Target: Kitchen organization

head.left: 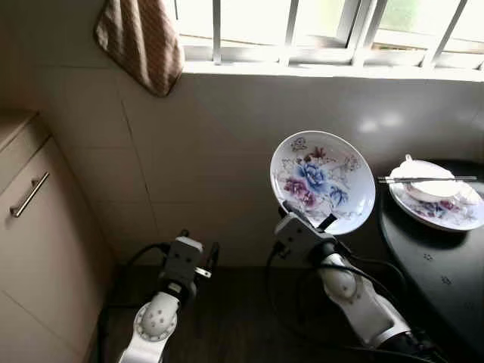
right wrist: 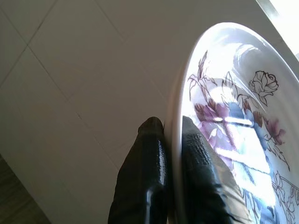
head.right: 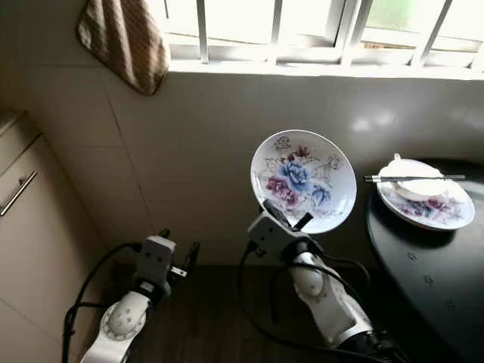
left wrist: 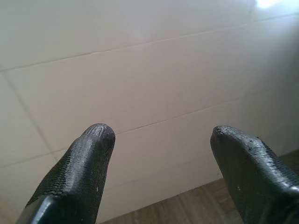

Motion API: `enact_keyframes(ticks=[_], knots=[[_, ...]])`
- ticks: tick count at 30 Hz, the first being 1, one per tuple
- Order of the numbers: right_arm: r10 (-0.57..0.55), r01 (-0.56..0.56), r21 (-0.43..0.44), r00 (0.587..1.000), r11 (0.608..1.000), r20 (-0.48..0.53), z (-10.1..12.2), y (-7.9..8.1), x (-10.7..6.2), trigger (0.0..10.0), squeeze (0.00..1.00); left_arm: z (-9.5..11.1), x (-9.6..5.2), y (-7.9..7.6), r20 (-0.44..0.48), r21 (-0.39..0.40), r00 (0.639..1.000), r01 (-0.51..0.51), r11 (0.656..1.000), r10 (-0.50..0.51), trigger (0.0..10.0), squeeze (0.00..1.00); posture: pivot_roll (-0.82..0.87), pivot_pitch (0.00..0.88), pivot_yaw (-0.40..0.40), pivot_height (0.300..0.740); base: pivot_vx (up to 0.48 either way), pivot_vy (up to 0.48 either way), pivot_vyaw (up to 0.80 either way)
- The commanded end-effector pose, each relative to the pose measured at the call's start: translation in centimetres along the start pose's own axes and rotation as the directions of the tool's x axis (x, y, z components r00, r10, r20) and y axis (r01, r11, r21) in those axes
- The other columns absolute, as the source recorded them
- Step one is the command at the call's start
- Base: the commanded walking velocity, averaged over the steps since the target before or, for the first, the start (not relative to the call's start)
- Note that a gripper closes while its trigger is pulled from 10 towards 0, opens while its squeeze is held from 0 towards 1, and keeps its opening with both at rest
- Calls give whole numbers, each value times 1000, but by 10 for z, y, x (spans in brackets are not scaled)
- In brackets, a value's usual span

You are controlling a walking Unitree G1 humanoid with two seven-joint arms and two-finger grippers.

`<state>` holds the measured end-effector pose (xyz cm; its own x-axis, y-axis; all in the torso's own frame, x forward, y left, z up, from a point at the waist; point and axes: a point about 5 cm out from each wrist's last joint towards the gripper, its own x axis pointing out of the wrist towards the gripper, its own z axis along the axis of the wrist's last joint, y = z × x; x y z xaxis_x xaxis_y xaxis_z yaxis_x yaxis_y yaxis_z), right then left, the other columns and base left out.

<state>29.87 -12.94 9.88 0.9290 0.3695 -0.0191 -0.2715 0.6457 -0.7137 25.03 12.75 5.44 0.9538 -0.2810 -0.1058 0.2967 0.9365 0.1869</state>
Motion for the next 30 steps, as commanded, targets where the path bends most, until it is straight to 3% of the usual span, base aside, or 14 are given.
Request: enact_keyframes(ticks=[1, 7, 8, 11, 16, 22, 30], knots=[[-11, 11, -7, 998, 1000, 57, 11, -3, 4, 0, 0, -1, -1, 5, -1, 15, 1000, -11, 1000, 11, 10000, 0, 33, 0, -72, 740, 0, 0, 800], [-31, 31, -4, 997, 1000, 69, 14, -5, 8, 0, 0, 9, -3, 11, 66, 29, 997, -52, 998, 50, 10000, 0, 42, 0, -74, 740, 0, 0, 800], [-40, 40, -6, 996, 999, 83, 17, -6, 8, 0, 0, 19, -3, 16, 130, 46, 988, -94, 995, 87, 10000, 0, 37, 0, -74, 740, 0, 0, 800], [-62, 64, -15, 992, 998, 111, 20, -10, 8, 0, 0, 29, -3, 23, 199, 38, 971, -140, 989, 130, 10000, 0, 39, 0, -75, 740, 0, 0, 800], [-103, 111, -37, 982, 993, 161, 26, -17, 8, 0, 0, 39, -3, 27, 257, 55, 955, -169, 984, 150, 10000, 0, 36, 0, -74, 740, 0, 0, 800], [-170, 187, -37, 947, 982, 271, 44, -30, 10, 0, 0, 66, 0, 42, 386, 75, 896, -267, 961, 219, 10000, 0, 37, 0, -75, 740, 0, 0, 800], [-152, 187, -59, 915, 981, 373, 60, -33, 13, 0, 0, 78, 1, 47, 439, 97, 868, -303, 948, 233, 10000, 0, 38, 0, -75, 740, 189, 0, 800]])
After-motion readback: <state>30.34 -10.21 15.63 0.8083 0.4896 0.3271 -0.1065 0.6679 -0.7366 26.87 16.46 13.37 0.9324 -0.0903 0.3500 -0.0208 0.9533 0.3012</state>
